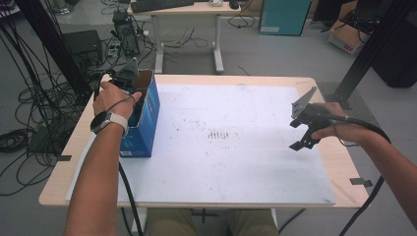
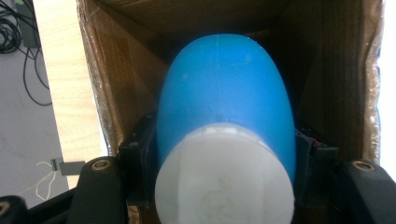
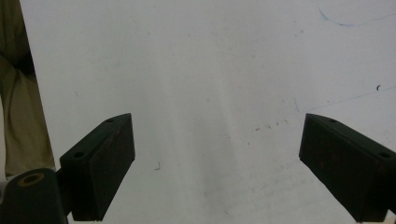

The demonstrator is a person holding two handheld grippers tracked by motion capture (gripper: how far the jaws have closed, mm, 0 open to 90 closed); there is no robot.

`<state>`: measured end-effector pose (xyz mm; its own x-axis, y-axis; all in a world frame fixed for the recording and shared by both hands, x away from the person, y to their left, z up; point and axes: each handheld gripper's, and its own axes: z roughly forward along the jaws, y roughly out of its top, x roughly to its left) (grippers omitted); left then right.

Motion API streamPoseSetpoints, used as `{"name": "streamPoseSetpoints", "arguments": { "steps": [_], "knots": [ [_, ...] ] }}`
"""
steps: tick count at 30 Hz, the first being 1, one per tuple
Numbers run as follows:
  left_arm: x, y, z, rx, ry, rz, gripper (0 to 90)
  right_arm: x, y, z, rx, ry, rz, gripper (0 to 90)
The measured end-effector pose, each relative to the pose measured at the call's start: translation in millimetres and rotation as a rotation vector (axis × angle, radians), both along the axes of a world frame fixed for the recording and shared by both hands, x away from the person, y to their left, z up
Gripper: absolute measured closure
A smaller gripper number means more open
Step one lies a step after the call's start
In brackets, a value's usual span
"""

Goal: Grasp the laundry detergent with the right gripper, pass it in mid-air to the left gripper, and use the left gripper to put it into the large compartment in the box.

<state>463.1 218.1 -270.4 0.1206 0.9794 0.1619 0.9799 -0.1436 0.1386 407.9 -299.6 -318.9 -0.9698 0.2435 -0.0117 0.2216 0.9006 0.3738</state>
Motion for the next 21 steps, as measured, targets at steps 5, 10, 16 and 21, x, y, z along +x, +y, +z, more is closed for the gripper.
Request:
{"name": "streamPoseSetpoints", "arguments": {
  "steps": [5,10,16,21],
  "knots": [
    [0.0,1.7,-0.2,-0.011,0.003,0.008,37.5,-0.4,-0.7,0.2,0.002,0.001,-0.008,10.4],
    [1.0,2.1,-0.2,-0.022,0.009,0.010,30.5,-0.8,-0.2,-0.2,0.000,0.003,-0.006,10.4],
    [1.2,2.6,-0.1,-0.024,0.010,0.000,26.0,-1.5,-1.3,-1.2,-0.001,0.006,-0.005,10.4],
    [0.5,3.7,2.2,-0.030,0.005,-0.006,24.3,-1.9,-2.3,-0.5,-0.001,0.007,-0.010,10.4]
  ]
}}
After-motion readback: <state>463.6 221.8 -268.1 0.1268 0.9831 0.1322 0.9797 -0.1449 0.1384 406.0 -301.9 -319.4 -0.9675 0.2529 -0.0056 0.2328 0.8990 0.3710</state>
